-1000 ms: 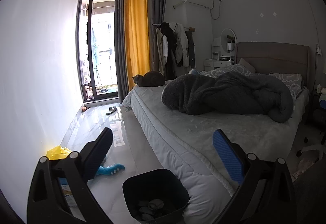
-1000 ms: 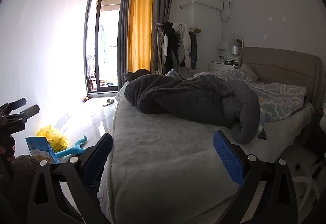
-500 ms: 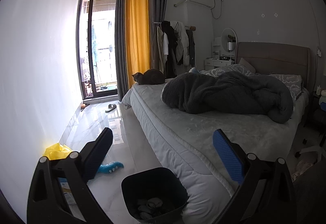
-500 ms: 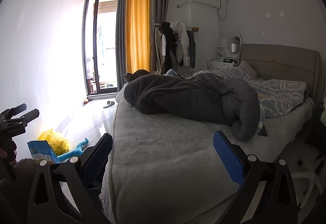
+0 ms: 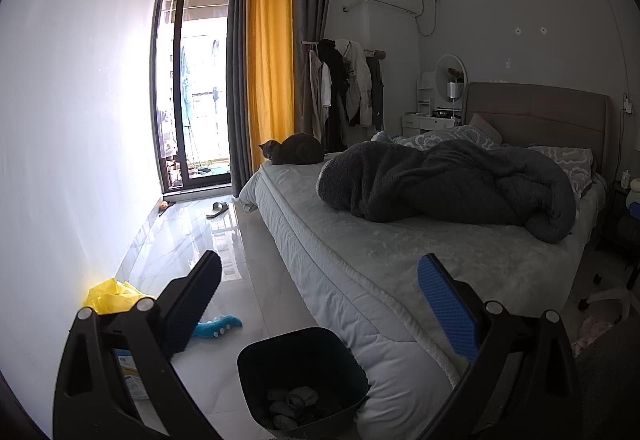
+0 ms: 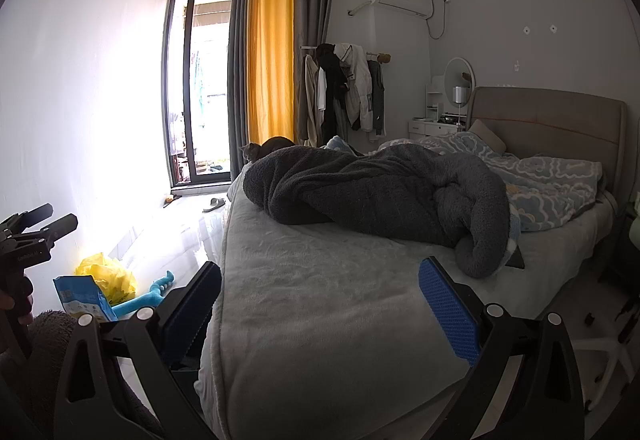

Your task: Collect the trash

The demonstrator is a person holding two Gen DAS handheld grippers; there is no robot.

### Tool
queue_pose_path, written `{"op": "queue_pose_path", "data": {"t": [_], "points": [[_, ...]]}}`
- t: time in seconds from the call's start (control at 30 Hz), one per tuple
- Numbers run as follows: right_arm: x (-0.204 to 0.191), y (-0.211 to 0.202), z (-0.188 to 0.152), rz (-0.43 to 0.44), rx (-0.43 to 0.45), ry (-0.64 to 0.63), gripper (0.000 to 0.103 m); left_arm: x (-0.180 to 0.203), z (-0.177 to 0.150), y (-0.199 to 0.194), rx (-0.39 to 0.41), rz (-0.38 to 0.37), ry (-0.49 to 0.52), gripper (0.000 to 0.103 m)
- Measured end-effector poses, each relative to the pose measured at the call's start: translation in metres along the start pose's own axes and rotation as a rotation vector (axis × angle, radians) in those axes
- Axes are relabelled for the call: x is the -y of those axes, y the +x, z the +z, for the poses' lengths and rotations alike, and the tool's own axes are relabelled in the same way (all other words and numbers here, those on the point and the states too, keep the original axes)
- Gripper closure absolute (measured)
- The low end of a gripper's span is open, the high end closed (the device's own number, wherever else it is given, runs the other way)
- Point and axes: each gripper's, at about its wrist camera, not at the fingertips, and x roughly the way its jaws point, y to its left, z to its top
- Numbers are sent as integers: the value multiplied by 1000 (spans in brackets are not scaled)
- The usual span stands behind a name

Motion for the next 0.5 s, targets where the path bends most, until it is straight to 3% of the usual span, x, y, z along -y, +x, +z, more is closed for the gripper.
{"op": "queue_pose_path", "data": {"t": [0.5], "points": [[0, 0, 0, -1, -1, -1, 3, 0, 1, 0, 0, 1, -1, 3]]}}
